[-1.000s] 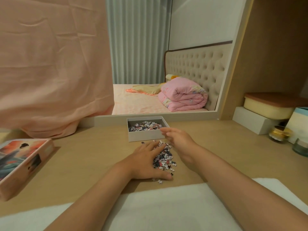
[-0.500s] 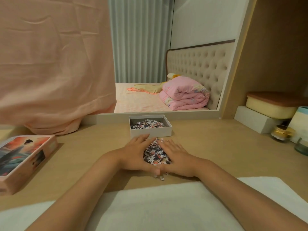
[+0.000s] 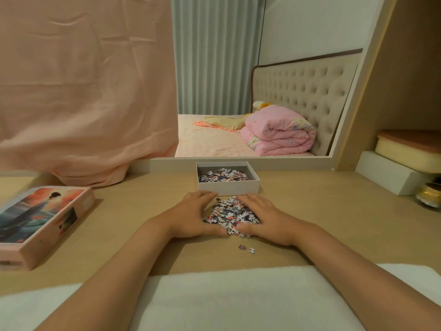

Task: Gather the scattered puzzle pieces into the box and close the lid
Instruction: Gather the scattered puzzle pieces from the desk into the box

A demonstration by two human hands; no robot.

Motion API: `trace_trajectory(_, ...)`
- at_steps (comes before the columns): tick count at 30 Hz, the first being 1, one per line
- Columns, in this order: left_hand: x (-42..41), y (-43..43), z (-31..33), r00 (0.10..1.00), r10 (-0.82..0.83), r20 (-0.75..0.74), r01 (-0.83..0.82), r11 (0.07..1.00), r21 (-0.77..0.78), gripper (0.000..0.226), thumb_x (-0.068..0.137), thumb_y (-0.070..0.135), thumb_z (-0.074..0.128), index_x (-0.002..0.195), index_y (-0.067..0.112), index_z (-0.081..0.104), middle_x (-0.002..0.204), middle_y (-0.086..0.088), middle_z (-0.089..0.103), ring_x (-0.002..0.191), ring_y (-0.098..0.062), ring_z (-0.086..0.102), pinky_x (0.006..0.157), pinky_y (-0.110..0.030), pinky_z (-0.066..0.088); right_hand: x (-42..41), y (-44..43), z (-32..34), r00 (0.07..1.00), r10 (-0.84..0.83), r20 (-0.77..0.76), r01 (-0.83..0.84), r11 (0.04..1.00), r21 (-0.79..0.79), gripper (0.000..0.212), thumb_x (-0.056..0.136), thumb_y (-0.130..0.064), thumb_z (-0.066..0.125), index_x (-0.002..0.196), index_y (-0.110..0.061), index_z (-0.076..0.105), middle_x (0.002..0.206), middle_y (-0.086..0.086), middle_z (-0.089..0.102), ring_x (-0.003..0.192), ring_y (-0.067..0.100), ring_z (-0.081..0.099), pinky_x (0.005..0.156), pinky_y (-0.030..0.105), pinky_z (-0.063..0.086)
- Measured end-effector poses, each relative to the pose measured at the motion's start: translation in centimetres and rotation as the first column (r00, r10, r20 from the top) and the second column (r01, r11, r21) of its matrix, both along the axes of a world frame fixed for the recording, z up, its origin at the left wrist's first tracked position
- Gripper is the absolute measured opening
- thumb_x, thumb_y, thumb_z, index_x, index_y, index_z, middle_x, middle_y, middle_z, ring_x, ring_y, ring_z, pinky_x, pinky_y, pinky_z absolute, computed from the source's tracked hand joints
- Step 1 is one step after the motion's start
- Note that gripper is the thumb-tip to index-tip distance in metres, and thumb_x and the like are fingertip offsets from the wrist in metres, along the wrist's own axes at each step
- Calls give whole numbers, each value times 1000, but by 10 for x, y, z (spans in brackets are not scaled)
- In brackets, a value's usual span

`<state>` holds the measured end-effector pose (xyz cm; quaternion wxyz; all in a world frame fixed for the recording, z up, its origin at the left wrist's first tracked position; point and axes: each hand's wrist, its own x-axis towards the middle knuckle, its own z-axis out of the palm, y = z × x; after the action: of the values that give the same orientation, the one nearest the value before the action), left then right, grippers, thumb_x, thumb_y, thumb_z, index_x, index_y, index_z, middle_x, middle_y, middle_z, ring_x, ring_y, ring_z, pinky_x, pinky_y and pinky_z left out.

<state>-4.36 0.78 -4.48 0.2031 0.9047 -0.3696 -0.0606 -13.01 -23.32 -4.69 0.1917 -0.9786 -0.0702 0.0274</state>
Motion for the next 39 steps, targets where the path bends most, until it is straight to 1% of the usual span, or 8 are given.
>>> trace_trajectory(8, -3, -16, -6, 997, -11, -82, 2, 993, -116, 72, 92, 55, 54, 153, 30, 25, 157, 7, 27, 143, -12, 24, 116, -31, 21, 7, 0, -3, 998, 26, 54, -21, 997, -79, 118, 61, -90, 55, 155, -44, 3, 166, -8, -4, 152, 12, -4, 124, 40, 9)
trace_trajectory(12, 3, -14, -3, 970, 162, 182, -87, 927, -364, 39, 97, 35, 53, 135, 27, 52, 137, 4, 47, 131, -14, 36, 106, -24, 28, 20, -3, 2, 967, -34, 252, 21, 998, 53, 95, 72, -90, 37, 152, -38, 30, 158, -6, 26, 146, 12, 18, 120, 44, 21)
trace_trajectory(15, 12, -11, -2, 918, 266, 295, -140, 912, -385, 44, 94, 31, 56, 138, 26, 50, 145, 0, 34, 136, -19, 26, 112, -34, 26, 32, -6, 16, 887, -90, 453, 99, 995, 4, 69, 88, -68, 34, 147, -33, 41, 149, -5, 38, 139, 14, 28, 117, 43, 26)
trace_trajectory(22, 24, -11, -10, 985, 170, 32, -151, 933, -326, 70, 96, 40, 55, 155, 27, 21, 163, 9, 9, 149, -8, 9, 113, -19, 8, 49, -9, 13, 917, -30, 398, 75, 992, -99, 46, 101, -39, 43, 146, -27, 45, 150, -7, 46, 138, 13, 37, 115, 37, 22)
trace_trajectory(30, 22, -18, 3, 944, 214, 251, -119, 932, -344, 56, 92, 40, 58, 145, 33, 40, 153, 6, 31, 141, -14, 24, 117, -35, 24, 50, -11, 18, 860, 9, 510, 7, 1000, -30, 42, 92, -30, 56, 134, -30, 58, 132, -10, 55, 123, 11, 47, 105, 35, 34)
trace_trajectory(33, 16, -25, 15, 927, 150, 343, -38, 949, -314, 37, 89, 41, 58, 125, 32, 56, 123, 10, 47, 115, -10, 45, 99, -35, 42, 45, -6, 33, 940, 48, 338, -54, 998, 9, 39, 86, -42, 64, 125, -37, 63, 114, -15, 54, 91, -5, 49, 86, 29, 42)
trace_trajectory(36, 14, -31, 14, 986, 25, 163, -20, 999, -34, 56, 87, 57, 57, 138, 34, 49, 131, 11, 43, 121, -10, 45, 103, -34, 41, 42, -2, 36, 997, 77, -14, -78, 990, -116, 71, 80, -62, 67, 143, -39, 46, 137, -11, 39, 118, 6, 46, 104, 36, 41)
trace_trajectory(39, 16, -31, 4, 991, -16, 133, 0, 993, 116, 65, 89, 61, 54, 145, 32, 43, 137, 9, 39, 128, -10, 35, 110, -33, 32, 39, -1, 33, 993, 50, -107, -67, 984, -167, 77, 84, -63, 63, 151, -35, 36, 143, -6, 33, 132, 16, 38, 111, 40, 35)
